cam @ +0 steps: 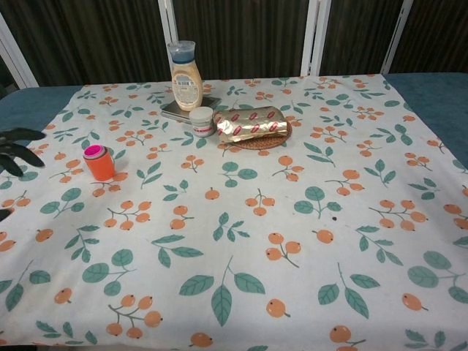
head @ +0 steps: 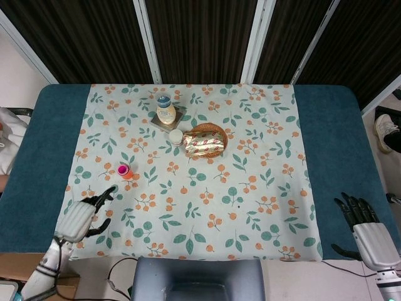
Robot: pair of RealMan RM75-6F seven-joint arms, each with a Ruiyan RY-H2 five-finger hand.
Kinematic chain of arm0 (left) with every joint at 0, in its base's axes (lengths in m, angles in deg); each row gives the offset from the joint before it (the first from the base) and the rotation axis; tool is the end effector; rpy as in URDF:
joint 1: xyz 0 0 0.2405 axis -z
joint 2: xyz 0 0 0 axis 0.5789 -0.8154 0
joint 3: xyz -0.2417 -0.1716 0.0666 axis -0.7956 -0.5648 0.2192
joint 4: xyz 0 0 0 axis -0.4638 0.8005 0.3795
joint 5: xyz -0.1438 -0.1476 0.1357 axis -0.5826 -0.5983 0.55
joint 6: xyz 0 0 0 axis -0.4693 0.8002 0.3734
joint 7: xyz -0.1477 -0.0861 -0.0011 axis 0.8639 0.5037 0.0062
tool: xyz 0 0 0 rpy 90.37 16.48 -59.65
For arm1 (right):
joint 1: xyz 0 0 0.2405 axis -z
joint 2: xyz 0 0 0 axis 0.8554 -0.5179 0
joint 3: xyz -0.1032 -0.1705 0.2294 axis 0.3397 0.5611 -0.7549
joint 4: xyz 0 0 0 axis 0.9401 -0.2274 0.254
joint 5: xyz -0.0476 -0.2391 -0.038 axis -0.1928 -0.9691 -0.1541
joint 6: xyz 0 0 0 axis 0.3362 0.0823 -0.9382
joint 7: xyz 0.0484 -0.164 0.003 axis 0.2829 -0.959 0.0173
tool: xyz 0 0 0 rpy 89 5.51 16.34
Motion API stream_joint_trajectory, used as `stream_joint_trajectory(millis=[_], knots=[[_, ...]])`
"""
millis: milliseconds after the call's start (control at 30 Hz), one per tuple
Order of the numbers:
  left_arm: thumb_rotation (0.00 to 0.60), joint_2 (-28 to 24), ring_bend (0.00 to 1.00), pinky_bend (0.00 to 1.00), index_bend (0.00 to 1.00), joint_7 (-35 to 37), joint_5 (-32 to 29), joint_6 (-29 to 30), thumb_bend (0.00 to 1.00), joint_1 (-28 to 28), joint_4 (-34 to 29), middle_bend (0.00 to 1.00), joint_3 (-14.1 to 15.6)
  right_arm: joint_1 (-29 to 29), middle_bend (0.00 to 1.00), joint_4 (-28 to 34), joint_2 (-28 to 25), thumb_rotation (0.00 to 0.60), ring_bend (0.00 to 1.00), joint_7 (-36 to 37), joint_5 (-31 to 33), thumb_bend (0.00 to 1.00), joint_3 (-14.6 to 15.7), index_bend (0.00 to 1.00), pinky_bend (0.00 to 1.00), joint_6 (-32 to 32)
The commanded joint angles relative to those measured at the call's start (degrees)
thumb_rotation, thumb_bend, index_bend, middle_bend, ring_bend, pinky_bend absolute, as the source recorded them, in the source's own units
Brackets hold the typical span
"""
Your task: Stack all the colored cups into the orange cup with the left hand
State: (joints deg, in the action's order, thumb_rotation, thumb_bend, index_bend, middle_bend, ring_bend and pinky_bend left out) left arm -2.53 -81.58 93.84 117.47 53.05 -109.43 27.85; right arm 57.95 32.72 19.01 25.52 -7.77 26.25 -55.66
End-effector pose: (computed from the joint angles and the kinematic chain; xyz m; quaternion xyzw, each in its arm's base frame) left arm -0.3106 0.2500 0.0429 -0.6979 -0.3768 -0.4371 0.4242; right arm -0.3722 -0.1594 0.1445 0.6536 -0.3939 0.3409 0.5491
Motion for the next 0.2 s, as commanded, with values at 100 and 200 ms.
stream_joint_trajectory(millis=[100,200], knots=[[0.6,-3.6,0.0,0.06,0.0,3.3,9.4,14.3,0.38,-9.5,4.6,0.0,6.1,0.0,0.0,-0.1,0.6,0.6,0.0,-0.9,-1.0,0.18,0.4,0.0,0.0,0.0],[0.6,-3.4,0.0,0.06,0.0,3.4,8.3,13.1,0.38,-9.6,4.9,0.0,5.5,-0.1,0.0,-0.3,0.7,0.6,0.0,-1.3,-1.1,0.19,0.6,0.0,0.0,0.2]])
